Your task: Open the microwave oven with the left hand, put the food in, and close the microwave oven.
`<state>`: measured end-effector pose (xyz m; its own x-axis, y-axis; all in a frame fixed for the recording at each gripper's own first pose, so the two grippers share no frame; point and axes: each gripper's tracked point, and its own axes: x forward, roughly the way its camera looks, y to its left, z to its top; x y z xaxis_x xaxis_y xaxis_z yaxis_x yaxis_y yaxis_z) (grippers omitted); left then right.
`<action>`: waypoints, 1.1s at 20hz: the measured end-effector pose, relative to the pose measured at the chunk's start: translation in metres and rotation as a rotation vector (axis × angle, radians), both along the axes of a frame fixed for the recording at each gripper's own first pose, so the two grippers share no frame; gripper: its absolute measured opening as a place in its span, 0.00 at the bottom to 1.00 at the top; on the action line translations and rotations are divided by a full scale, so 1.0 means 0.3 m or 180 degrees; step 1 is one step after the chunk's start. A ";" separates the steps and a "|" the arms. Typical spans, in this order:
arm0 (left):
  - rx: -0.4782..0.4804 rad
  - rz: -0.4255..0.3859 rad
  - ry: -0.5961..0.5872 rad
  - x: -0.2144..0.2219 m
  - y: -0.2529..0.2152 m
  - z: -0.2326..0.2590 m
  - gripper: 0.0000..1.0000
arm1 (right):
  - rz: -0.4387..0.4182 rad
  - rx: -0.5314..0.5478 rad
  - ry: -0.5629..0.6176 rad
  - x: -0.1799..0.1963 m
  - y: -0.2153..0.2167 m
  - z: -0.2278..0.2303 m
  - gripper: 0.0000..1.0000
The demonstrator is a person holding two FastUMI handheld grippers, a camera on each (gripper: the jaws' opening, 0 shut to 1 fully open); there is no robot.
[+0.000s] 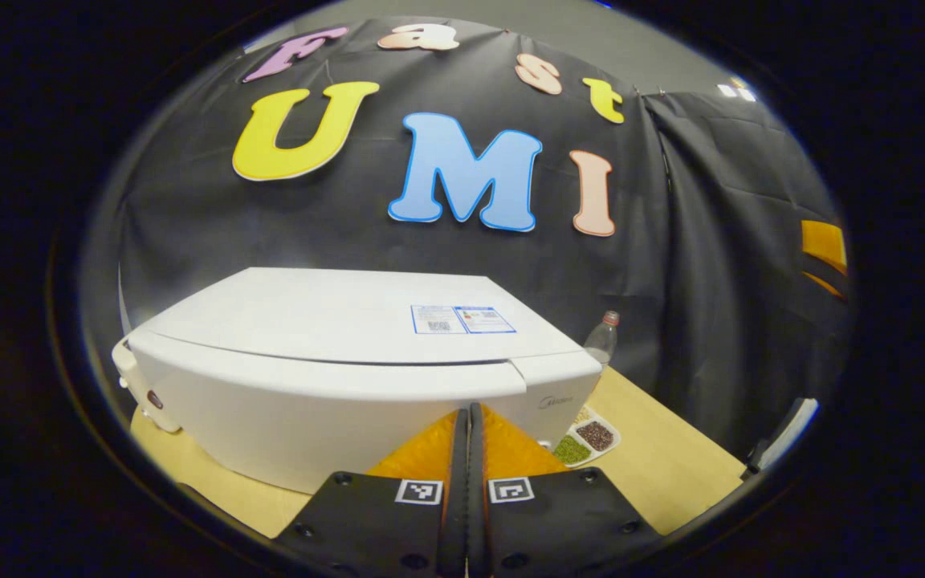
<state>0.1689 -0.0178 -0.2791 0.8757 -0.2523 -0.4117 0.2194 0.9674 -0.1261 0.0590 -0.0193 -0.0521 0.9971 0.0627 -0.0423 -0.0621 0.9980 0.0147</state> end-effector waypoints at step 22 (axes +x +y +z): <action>0.0089 0.0636 -0.1297 -0.336 0.395 0.849 0.96 | 0.0140 -0.0083 -0.0191 0.006 0.166 0.123 0.94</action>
